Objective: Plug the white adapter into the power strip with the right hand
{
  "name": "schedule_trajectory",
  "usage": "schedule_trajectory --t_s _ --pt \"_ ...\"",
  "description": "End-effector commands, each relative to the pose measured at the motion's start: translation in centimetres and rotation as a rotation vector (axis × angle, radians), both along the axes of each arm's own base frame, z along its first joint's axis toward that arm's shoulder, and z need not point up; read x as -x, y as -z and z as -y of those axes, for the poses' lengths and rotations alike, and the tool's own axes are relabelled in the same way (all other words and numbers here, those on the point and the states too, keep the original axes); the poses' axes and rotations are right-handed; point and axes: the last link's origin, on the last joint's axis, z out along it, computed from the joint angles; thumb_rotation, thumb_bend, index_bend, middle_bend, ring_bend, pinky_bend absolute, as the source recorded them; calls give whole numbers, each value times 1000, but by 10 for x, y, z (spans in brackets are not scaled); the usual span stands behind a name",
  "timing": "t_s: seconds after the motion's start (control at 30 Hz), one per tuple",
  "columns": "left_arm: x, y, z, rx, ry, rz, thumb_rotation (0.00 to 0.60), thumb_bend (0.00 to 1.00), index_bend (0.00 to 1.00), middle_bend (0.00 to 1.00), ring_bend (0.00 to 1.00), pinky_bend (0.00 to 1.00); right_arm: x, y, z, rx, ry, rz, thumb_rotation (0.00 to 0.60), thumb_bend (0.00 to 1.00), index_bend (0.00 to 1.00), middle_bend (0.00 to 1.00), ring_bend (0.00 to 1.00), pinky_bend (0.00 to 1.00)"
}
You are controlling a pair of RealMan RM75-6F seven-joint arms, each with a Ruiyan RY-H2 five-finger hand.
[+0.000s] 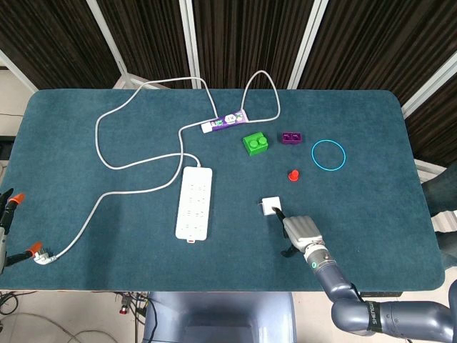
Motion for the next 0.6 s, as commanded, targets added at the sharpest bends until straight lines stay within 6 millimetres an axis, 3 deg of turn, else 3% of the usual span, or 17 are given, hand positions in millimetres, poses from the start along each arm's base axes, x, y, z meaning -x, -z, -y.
schedule_trajectory --t_s 0.03,0.6 --pt "0 0 0 -1 0 0 600 102 125 0 0 0 0 0 0 -2 -2 -2 600 264 28 490 593 610" --pt "0 1 0 2 0 -1 600 102 125 0 0 0 -2 -3 -7 -13 -22 -18 600 264 78 490 593 610"
